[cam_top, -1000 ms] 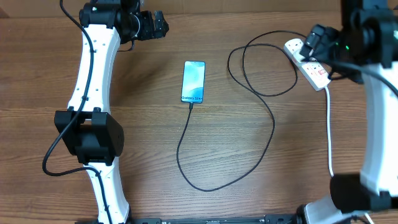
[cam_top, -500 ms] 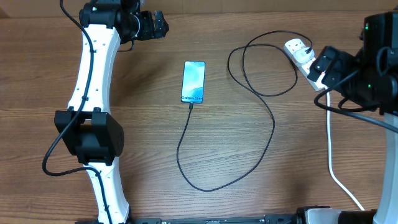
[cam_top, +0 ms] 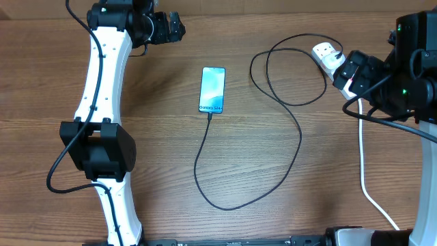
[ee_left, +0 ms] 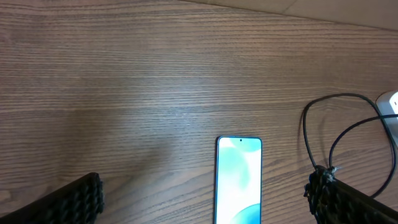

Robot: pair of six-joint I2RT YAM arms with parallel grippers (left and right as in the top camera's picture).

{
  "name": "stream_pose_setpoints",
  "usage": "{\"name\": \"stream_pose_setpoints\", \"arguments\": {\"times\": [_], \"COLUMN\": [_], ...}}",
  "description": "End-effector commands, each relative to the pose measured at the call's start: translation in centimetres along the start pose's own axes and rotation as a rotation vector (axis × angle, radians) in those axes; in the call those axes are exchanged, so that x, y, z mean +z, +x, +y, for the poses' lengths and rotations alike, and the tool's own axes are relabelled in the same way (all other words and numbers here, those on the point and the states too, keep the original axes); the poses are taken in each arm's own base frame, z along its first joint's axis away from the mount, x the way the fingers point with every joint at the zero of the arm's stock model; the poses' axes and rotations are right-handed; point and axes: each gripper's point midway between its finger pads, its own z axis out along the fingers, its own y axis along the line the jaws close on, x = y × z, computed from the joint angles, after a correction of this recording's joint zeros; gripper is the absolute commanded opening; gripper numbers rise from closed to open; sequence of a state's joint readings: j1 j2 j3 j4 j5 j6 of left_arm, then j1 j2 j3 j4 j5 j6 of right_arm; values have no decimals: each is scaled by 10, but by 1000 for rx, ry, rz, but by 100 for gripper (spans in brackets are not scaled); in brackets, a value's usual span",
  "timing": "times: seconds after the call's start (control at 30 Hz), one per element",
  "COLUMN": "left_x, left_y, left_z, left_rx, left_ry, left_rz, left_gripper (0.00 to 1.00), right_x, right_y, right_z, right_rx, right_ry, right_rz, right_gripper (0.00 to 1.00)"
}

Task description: Plug charger to phone and switch on socket

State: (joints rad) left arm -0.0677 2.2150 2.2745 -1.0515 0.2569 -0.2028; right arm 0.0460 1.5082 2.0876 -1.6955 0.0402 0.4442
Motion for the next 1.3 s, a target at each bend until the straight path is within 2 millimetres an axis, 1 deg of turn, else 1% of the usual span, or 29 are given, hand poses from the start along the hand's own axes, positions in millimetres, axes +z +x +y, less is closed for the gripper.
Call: {"name": "stream_pose_setpoints", "arguments": {"times": [0.0, 0.13, 0.37, 0.67, 0.77, 0.9, 1.07, 1.27], "left_x": [-7, -7, -7, -7, -7, -7, -7, -7], "left_y": [-5, -5, -5, -5, -5, -5, -5, -5], "left_z": [-5, -5, -5, -5, -5, -5, -5, -5], "left_rx": [21, 21, 21, 21, 21, 21, 21, 21], "left_ry": [1, 1, 1, 1, 2, 1, 1, 1], "left_rz": [-20, -20, -20, -20, -20, -20, -20, -20], "left_gripper": [100, 100, 100, 100, 100, 100, 100, 100], "right_x": [0, 0, -7, -9, -7, 4, 18, 35], "right_y": [0, -6, -27, -26, -22, -13, 7, 34], "right_z": [1, 3, 16, 18, 16, 12, 13, 5], "right_rx": [-8, -48, -84, -134, -137, -154, -289, -351], "right_ry": [-5, -14, -73, -89, -104, -133, -216, -282], "right_rz": [-2, -30, -129, -146, -180, -236, -321, -437], "right_gripper": [100, 100, 100, 100, 100, 100, 100, 100]}}
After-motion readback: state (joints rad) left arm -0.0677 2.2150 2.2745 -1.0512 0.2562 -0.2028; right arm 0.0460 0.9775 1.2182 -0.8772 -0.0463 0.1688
